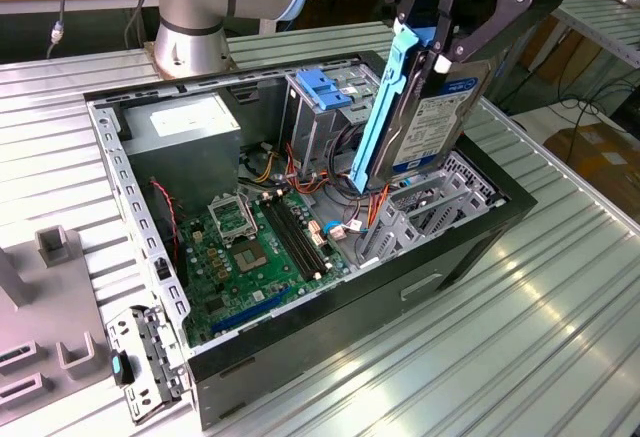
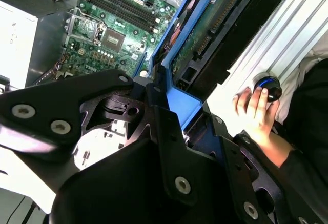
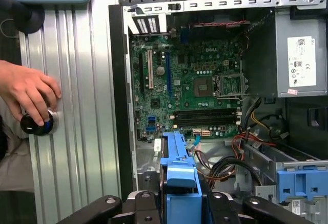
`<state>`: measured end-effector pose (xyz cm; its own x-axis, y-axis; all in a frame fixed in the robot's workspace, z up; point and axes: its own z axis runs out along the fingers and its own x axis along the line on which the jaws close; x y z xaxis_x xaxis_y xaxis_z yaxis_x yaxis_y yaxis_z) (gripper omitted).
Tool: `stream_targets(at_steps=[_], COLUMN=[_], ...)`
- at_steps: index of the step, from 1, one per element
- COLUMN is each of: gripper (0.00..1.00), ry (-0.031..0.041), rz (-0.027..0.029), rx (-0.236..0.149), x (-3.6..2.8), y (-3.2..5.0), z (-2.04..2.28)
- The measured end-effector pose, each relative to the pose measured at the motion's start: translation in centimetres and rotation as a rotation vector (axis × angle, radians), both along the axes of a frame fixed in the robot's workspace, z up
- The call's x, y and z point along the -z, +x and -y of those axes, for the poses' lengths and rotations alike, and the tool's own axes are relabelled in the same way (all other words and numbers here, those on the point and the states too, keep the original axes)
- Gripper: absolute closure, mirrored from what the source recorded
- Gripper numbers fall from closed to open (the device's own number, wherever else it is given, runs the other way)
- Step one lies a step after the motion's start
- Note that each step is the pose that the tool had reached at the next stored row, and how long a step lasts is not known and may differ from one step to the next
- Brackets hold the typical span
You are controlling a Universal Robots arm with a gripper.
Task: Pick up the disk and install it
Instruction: 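Insert the disk into the insertion slot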
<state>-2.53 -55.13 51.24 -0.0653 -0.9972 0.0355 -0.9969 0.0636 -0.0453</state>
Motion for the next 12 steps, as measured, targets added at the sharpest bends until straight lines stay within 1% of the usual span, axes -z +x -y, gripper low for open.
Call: stream_targets(at_steps=[1,3,5,8,12], gripper=[0.63,0.63,0.63,0.63,0.63], ry=[0.0,0.0002,0.0001,0.0001,0.0001], rz=[0.0,0.0001,0.0,0.0,0.0], rx=[0.0,0.0,0.0,0.0,0.0], x=[0.0,0.07,0.1,0.24,0.36], y=[0.08,0.74,1.22,2.55,3.38], z=[0.01,0.03,0.02,0.02,0.02])
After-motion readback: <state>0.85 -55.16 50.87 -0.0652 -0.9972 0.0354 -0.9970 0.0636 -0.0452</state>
